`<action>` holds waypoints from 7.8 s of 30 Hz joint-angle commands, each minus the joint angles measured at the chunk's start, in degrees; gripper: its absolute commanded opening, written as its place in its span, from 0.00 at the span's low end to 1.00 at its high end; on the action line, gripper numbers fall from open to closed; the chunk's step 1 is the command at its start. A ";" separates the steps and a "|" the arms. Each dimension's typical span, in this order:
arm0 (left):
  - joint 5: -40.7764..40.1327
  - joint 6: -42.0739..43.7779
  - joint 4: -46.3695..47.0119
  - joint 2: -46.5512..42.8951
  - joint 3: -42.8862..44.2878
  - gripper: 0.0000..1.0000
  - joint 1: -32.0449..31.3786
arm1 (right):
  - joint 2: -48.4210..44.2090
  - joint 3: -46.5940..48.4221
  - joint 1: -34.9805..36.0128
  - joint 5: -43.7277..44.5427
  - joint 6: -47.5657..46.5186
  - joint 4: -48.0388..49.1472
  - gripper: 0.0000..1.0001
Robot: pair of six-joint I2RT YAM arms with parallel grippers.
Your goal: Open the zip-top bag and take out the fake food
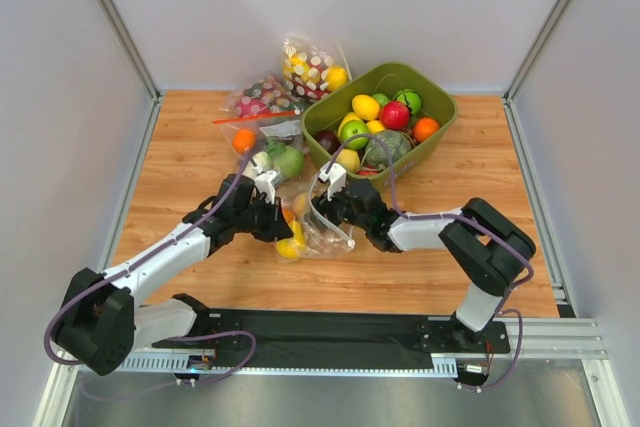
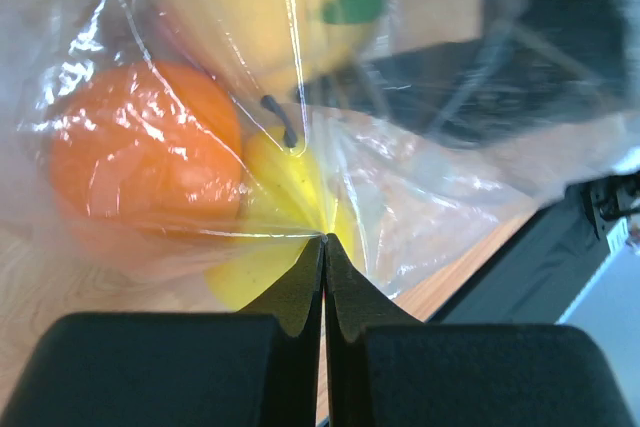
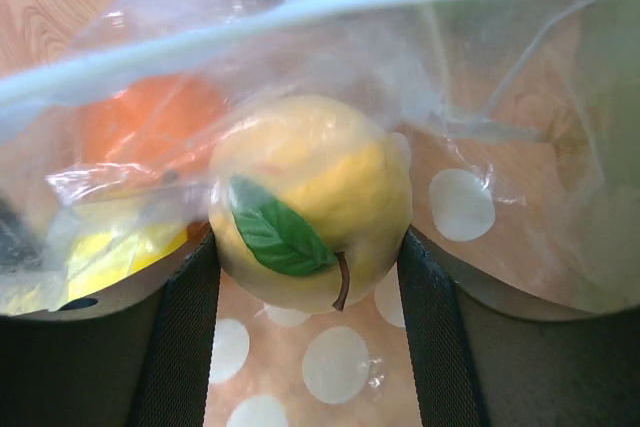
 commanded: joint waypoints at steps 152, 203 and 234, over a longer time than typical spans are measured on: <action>-9.28 -2.22 -0.41 -5.27 -2.26 0.00 5.35 | -4.37 -6.14 0.40 -9.46 24.47 13.40 0.65; -8.05 -3.28 -0.32 -6.49 -3.93 0.00 5.35 | 8.31 -0.42 4.53 -8.77 24.21 25.81 0.10; -14.91 -2.57 -5.94 -8.69 -2.09 0.00 5.44 | -38.18 -10.36 2.78 0.64 10.85 -22.43 0.07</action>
